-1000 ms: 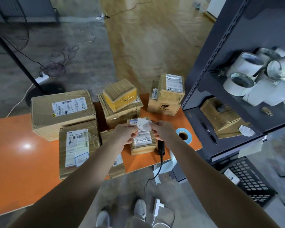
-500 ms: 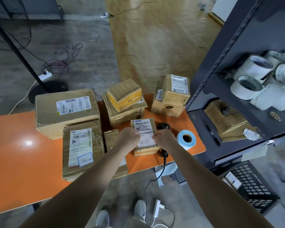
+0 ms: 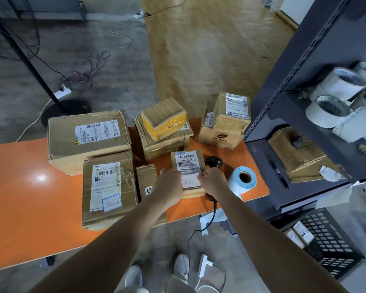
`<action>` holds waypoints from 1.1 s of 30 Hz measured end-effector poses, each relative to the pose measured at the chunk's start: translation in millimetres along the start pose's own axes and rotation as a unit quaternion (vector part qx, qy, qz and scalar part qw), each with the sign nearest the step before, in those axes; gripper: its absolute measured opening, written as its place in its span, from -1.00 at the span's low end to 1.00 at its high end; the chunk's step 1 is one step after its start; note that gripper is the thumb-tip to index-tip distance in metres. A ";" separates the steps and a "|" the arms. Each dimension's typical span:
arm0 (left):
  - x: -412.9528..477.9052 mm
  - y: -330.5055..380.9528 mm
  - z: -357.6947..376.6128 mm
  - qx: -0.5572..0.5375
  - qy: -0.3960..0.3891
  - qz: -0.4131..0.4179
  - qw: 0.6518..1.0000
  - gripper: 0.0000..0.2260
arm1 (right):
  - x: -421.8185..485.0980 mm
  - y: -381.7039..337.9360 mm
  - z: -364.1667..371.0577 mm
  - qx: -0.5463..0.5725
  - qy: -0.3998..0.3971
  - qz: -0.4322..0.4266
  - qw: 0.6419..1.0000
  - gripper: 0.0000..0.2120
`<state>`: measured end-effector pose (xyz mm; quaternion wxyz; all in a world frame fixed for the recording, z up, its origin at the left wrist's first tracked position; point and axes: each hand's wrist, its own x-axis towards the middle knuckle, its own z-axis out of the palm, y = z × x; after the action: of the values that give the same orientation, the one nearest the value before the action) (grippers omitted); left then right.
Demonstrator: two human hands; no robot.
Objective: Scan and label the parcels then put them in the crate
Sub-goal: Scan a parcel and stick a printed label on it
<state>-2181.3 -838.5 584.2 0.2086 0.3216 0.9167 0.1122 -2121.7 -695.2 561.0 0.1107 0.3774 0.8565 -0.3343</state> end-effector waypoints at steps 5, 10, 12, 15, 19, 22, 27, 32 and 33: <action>0.1 -1.3 8.7 0.061 -0.019 0.023 0.998 -0.63 | -1.4 0.7 1.5 -0.012 0.012 -0.007 1.000 -0.82; -2.2 -3.7 11.0 0.140 -0.030 0.049 0.989 -0.59 | -6.9 -2.3 1.5 -0.090 0.041 -0.043 0.994 -0.81; -3.5 -3.2 10.8 0.160 -0.026 0.057 0.985 -0.60 | -8.5 -1.9 2.0 -0.109 0.048 -0.054 0.991 -0.79; -3.7 -2.6 9.9 0.182 -0.018 0.070 0.981 -0.62 | -10.4 -0.6 2.7 -0.104 0.055 -0.051 0.992 -0.80; -3.3 -2.5 9.1 0.189 -0.012 0.074 0.979 -0.64 | -10.0 0.3 3.6 -0.065 0.062 -0.025 0.996 -0.81; -3.3 -2.9 9.6 0.188 -0.008 0.075 0.979 -0.64 | -7.3 -0.5 5.9 -0.051 0.067 -0.015 0.996 -0.79; -5.1 -2.7 10.1 0.188 0.002 0.078 0.979 -0.64 | -6.1 -2.2 5.4 -0.099 0.082 -0.014 0.992 -0.71; -3.1 -1.0 11.3 0.162 0.003 0.073 0.984 -0.68 | -0.5 8.0 -0.5 -0.113 0.096 -0.035 0.988 -0.73; -3.0 -0.6 12.0 0.153 0.004 0.070 0.986 -0.66 | 0.2 10.6 0.9 -0.110 0.091 -0.042 0.989 -0.70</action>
<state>-2174.1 -840.0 574.3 0.1449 0.4127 0.8992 -0.0139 -2114.2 -690.5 555.1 0.0588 0.3553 0.9098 -0.2064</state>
